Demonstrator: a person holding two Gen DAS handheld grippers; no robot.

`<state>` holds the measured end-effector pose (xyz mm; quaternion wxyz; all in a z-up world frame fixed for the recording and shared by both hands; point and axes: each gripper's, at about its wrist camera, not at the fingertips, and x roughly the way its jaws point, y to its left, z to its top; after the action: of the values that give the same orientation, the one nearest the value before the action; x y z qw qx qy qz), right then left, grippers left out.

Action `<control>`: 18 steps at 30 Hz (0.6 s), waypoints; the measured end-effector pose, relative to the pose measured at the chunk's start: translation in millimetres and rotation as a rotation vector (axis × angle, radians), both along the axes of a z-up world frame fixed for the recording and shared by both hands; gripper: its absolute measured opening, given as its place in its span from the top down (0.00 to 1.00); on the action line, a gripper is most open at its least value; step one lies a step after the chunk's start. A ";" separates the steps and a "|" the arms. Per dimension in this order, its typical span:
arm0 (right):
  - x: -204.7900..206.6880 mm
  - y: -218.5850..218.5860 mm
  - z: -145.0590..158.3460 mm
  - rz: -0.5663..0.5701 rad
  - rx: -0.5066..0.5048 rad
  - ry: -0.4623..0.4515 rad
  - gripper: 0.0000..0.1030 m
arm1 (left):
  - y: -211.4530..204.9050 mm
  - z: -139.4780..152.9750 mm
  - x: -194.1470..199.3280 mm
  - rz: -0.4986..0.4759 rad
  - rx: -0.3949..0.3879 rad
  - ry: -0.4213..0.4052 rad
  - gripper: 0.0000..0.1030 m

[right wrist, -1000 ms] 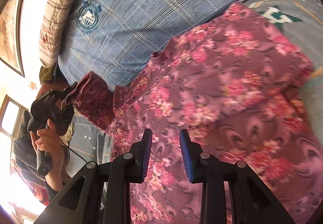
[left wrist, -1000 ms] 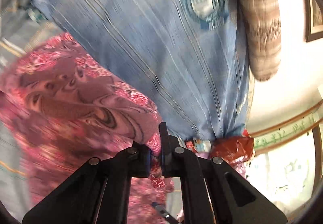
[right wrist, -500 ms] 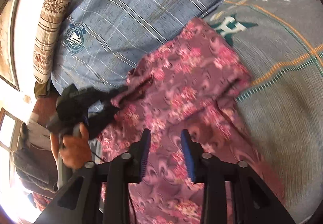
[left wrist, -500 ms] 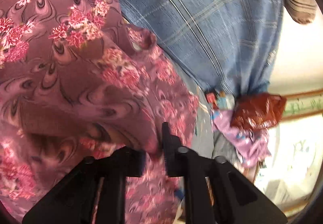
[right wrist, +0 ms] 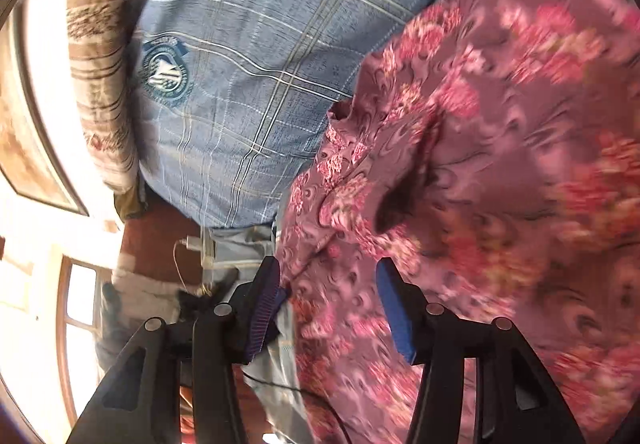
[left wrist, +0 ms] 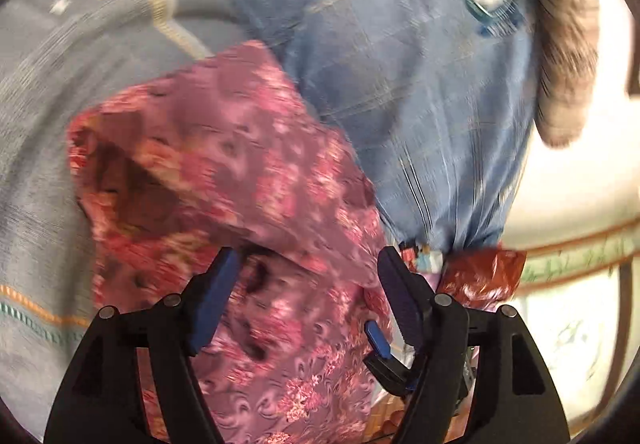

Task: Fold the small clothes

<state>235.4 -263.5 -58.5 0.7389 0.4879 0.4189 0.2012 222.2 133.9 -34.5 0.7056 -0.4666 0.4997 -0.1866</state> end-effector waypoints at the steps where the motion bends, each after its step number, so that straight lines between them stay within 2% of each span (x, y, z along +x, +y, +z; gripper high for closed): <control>1: 5.2 3.1 -2.3 -0.018 0.007 0.005 0.49 | -0.9 -4.1 2.4 0.000 0.005 0.009 0.31; 5: 22.2 6.2 -13.5 -0.084 0.052 0.040 0.49 | 0.7 -18.1 12.3 0.015 0.040 0.043 0.31; 7: 29.6 6.0 -18.1 -0.116 0.065 0.042 0.49 | 5.6 -26.2 16.1 0.039 0.021 0.061 0.32; 8: 33.2 5.7 -20.3 -0.127 0.063 0.049 0.49 | 6.1 -28.0 18.6 0.051 0.013 0.065 0.37; 9: 36.4 4.7 -23.4 -0.142 0.061 0.059 0.50 | 6.3 -28.0 21.3 0.062 0.016 0.066 0.61; 10: 39.6 3.8 -27.2 -0.154 0.061 0.069 0.56 | 5.4 -26.7 24.2 0.065 0.042 0.075 0.76; 11: 41.8 2.3 -29.7 -0.161 0.052 0.076 0.76 | 3.7 -25.1 26.1 0.065 0.068 0.083 0.95; 12: 43.7 1.0 -30.3 -0.161 0.039 0.069 0.91 | 3.6 -22.6 26.2 0.070 0.082 0.080 0.98; 13: 45.9 -0.5 -28.4 -0.154 0.029 0.057 0.95 | 3.1 -17.7 25.0 0.079 0.090 0.071 0.98; 15: 46.1 -5.9 -17.5 -0.152 0.019 0.013 0.95 | 0.9 -2.5 20.3 0.087 0.115 0.040 0.98; 18: 40.0 -15.2 21.0 -0.115 0.036 -0.125 0.95 | -7.3 30.9 8.1 0.093 0.132 -0.039 0.98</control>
<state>275.4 -278.7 -37.4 0.7651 0.5109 0.3395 0.1958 230.3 126.6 -3.6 0.7524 -0.4380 0.4748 -0.1291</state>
